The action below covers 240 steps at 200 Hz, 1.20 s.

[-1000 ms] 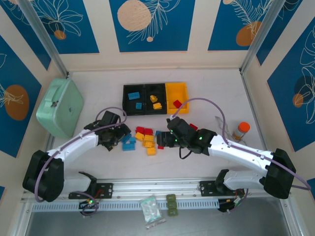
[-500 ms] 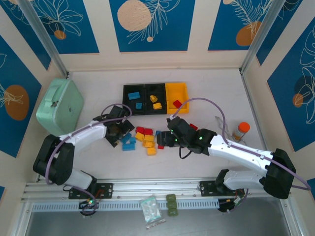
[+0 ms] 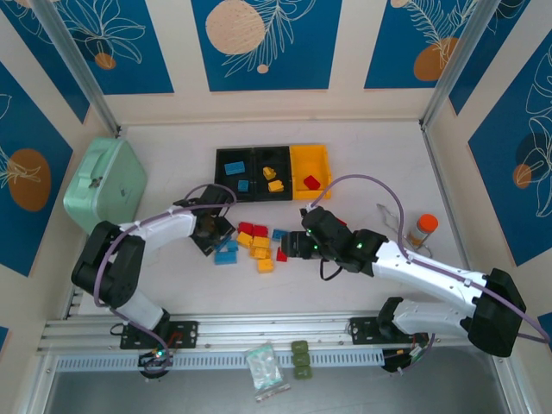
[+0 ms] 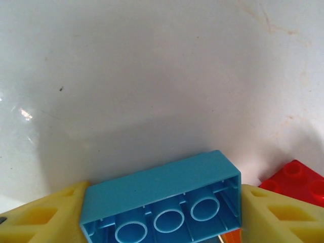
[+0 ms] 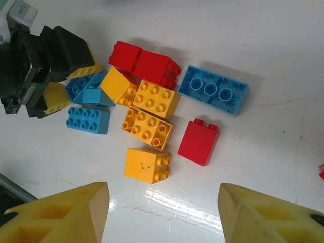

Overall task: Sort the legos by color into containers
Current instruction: Pick up the lego from the center of the table, then place the lego in the container.

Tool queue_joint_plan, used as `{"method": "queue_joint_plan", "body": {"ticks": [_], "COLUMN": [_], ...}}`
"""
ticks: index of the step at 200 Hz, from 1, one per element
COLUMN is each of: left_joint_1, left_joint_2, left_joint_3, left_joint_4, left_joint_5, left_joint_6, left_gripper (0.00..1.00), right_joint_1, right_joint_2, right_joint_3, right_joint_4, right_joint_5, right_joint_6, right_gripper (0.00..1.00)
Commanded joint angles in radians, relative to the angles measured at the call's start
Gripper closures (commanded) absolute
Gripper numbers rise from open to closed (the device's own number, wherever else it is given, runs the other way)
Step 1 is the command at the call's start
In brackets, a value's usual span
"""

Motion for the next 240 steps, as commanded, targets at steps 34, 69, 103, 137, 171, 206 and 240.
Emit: {"method": "queue_joint_plan", "body": {"ticks": [34, 69, 103, 137, 171, 206, 240], "left_joint_1": [0.041, 0.071, 0.090, 0.101, 0.113, 0.119, 0.119], "left_joint_2": [-0.047, -0.088, -0.072, -0.007, 0.110, 0.250, 0.364], "left_joint_3": [0.026, 0.094, 0.192, 0.320, 0.480, 0.640, 0.763], "left_joint_4": [0.013, -0.020, -0.043, -0.067, -0.102, -0.145, -0.191], "left_joint_5": [0.015, 0.011, 0.021, 0.016, 0.001, -0.008, -0.019], "left_joint_6": [0.045, 0.088, 0.120, 0.151, 0.170, 0.174, 0.172], "left_gripper": [0.38, 0.38, 0.38, 0.38, 0.38, 0.38, 0.38], "right_joint_1": [0.006, 0.036, 0.049, 0.029, -0.008, -0.028, -0.047], "right_joint_2": [0.001, 0.056, 0.128, 0.193, 0.225, 0.210, 0.180], "right_joint_3": [-0.001, 0.058, 0.138, 0.209, 0.251, 0.239, 0.202], "right_joint_4": [0.011, 0.027, 0.057, 0.074, 0.077, 0.076, 0.081], "right_joint_5": [-0.009, -0.018, -0.045, -0.070, -0.096, -0.102, -0.108], "right_joint_6": [0.010, -0.018, -0.058, -0.091, -0.099, -0.097, -0.084], "right_gripper": [0.41, 0.41, 0.41, 0.41, 0.41, 0.41, 0.41]}}
